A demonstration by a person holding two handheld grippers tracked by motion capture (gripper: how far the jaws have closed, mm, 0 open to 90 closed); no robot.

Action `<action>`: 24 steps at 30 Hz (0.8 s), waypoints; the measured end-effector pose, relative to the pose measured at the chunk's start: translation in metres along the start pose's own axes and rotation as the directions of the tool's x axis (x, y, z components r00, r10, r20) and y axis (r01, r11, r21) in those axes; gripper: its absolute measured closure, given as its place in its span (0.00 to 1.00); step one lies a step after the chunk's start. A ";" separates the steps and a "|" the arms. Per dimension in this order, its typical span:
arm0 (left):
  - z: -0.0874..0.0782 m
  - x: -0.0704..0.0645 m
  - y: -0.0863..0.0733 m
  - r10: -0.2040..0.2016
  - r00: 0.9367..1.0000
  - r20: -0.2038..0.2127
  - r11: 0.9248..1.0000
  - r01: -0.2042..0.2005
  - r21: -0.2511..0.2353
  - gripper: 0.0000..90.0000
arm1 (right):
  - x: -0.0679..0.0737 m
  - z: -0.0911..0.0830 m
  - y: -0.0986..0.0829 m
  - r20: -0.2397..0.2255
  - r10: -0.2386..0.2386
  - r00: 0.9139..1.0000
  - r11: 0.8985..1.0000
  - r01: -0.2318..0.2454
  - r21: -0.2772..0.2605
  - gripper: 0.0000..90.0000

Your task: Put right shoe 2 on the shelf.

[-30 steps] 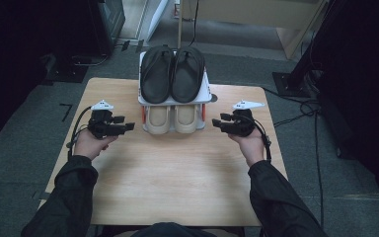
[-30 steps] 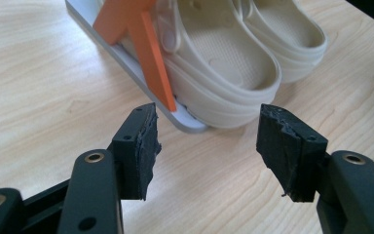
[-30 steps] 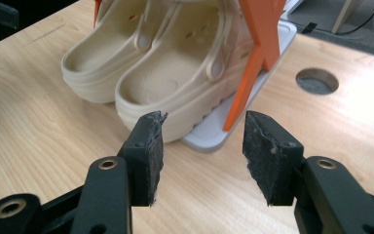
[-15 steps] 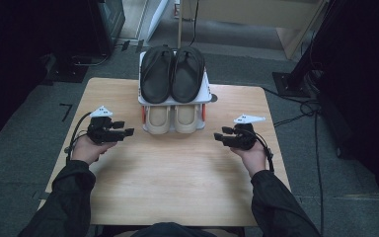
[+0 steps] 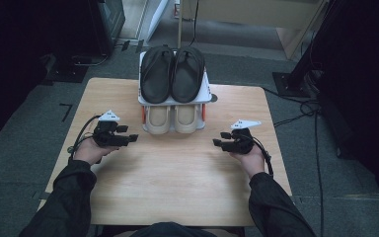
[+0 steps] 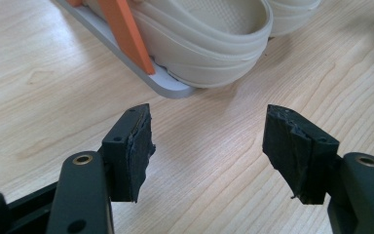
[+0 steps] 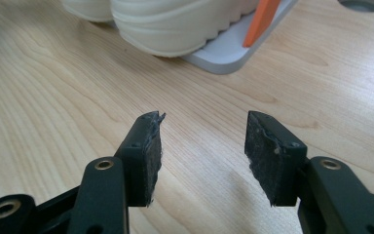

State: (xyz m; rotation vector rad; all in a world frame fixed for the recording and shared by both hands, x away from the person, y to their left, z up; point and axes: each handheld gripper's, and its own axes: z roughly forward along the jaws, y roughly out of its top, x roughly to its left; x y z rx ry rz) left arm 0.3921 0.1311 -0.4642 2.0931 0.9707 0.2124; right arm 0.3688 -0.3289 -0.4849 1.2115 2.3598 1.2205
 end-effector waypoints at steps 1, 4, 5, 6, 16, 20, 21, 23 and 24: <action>0.001 0.000 0.000 -0.001 1.000 0.003 1.000 0.001 0.002 0.39 | -0.002 0.002 -0.001 0.001 0.000 1.000 1.000 0.000 0.002 0.54; 0.003 -0.001 0.000 -0.002 1.000 0.005 1.000 0.002 0.003 0.38 | -0.005 0.006 -0.002 -0.003 0.013 1.000 1.000 -0.013 0.020 0.54; 0.004 -0.002 0.000 0.000 1.000 0.004 1.000 0.000 0.004 0.38 | -0.006 0.007 -0.003 -0.001 0.016 1.000 1.000 -0.016 0.023 0.54; 0.005 -0.002 -0.001 0.003 1.000 0.004 1.000 -0.003 0.010 0.38 | -0.006 0.007 -0.003 -0.002 0.019 1.000 1.000 -0.019 0.023 0.54; 0.006 -0.002 -0.001 0.000 1.000 -0.001 1.000 0.000 0.013 0.38 | -0.009 0.004 -0.001 0.006 0.038 0.999 0.999 -0.038 0.005 0.54; 0.006 -0.002 -0.002 -0.001 1.000 0.001 1.000 0.001 0.014 0.38 | -0.009 0.002 0.000 0.010 0.040 0.999 0.999 -0.040 0.004 0.54; 0.006 -0.002 -0.002 -0.002 1.000 0.002 1.000 0.002 0.013 0.38 | -0.010 0.002 0.000 0.011 0.037 0.999 0.999 -0.037 0.001 0.54; 0.006 -0.002 -0.002 -0.002 1.000 0.002 1.000 0.002 0.013 0.38 | -0.010 0.001 0.000 0.009 0.042 0.999 0.999 -0.042 -0.002 0.54; 0.006 -0.002 -0.002 0.000 1.000 0.001 1.000 0.000 0.014 0.38 | -0.010 0.001 0.000 0.009 0.045 0.999 0.999 -0.044 -0.002 0.54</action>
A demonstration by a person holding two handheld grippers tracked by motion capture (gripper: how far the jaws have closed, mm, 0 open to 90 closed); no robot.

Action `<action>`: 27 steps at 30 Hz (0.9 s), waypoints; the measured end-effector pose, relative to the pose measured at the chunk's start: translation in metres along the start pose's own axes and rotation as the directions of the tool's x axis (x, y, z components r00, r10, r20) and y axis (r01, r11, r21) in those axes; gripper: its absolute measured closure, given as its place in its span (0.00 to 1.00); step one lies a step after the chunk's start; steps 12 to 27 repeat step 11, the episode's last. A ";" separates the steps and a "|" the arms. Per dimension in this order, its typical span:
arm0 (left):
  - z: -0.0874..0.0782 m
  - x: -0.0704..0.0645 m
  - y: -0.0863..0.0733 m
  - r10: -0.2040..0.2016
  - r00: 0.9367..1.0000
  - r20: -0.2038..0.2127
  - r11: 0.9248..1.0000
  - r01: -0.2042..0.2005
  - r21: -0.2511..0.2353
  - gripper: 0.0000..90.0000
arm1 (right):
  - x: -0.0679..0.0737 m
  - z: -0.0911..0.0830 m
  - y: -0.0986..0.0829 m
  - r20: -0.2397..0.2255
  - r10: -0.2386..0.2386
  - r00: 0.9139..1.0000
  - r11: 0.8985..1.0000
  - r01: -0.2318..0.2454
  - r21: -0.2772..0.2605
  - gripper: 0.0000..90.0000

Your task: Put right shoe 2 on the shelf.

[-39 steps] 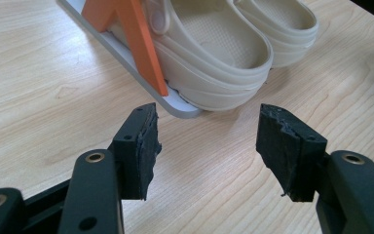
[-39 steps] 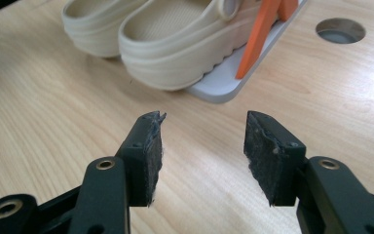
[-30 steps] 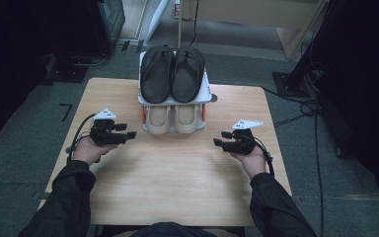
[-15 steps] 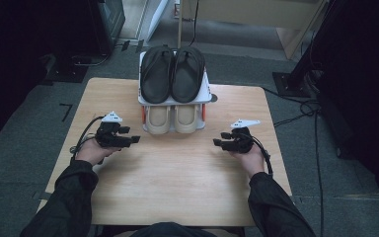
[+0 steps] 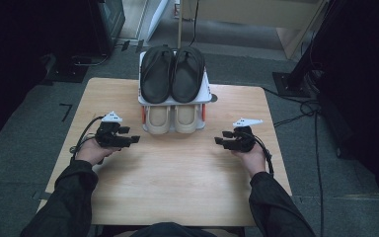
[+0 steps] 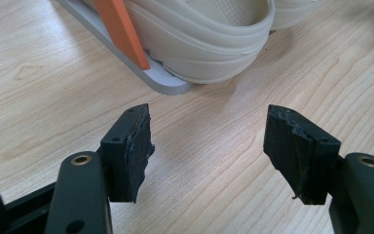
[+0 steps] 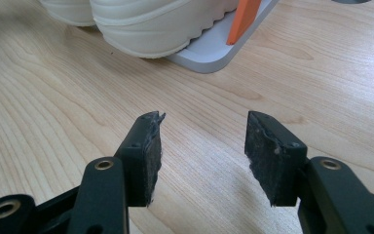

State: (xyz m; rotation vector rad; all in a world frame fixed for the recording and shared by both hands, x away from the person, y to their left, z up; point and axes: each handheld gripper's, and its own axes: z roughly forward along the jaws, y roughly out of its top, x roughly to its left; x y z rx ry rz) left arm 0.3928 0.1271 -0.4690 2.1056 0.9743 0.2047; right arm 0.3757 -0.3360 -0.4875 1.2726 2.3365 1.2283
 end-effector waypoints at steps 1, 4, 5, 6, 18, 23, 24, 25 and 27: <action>0.000 0.000 0.000 -0.001 1.000 0.000 1.000 0.001 -0.001 0.38 | 0.000 0.000 0.000 0.000 0.003 1.000 1.000 -0.003 -0.001 0.54; -0.001 0.001 0.000 -0.002 1.000 0.003 1.000 0.002 0.000 0.38 | 0.000 0.000 0.000 0.000 -0.002 1.000 1.000 0.002 -0.002 0.54; -0.001 0.001 0.000 -0.002 1.000 0.002 1.000 0.002 -0.003 0.38 | 0.000 0.000 0.000 0.000 0.000 1.000 1.000 0.000 -0.006 0.54; -0.001 0.001 0.000 -0.003 1.000 0.003 1.000 0.003 -0.003 0.38 | 0.000 -0.001 0.001 0.000 0.001 1.000 1.000 -0.001 -0.008 0.54; -0.001 0.001 0.000 -0.003 1.000 0.004 1.000 0.003 0.000 0.38 | -0.002 -0.002 0.001 -0.003 0.010 1.000 1.000 -0.010 -0.017 0.53; -0.001 0.001 0.000 -0.003 1.000 0.004 1.000 0.003 0.000 0.38 | -0.002 -0.002 0.001 -0.003 0.010 1.000 1.000 -0.010 -0.017 0.53; -0.001 0.001 0.000 -0.003 1.000 0.004 1.000 0.003 0.000 0.38 | -0.002 -0.002 0.001 -0.003 0.010 1.000 1.000 -0.010 -0.017 0.53; -0.001 0.001 0.000 -0.003 1.000 0.004 1.000 0.003 0.000 0.38 | -0.002 -0.002 0.001 -0.003 0.010 1.000 1.000 -0.010 -0.017 0.53; -0.001 0.001 0.000 -0.003 1.000 0.004 1.000 0.003 0.000 0.38 | -0.002 -0.002 0.001 -0.003 0.010 1.000 1.000 -0.010 -0.017 0.53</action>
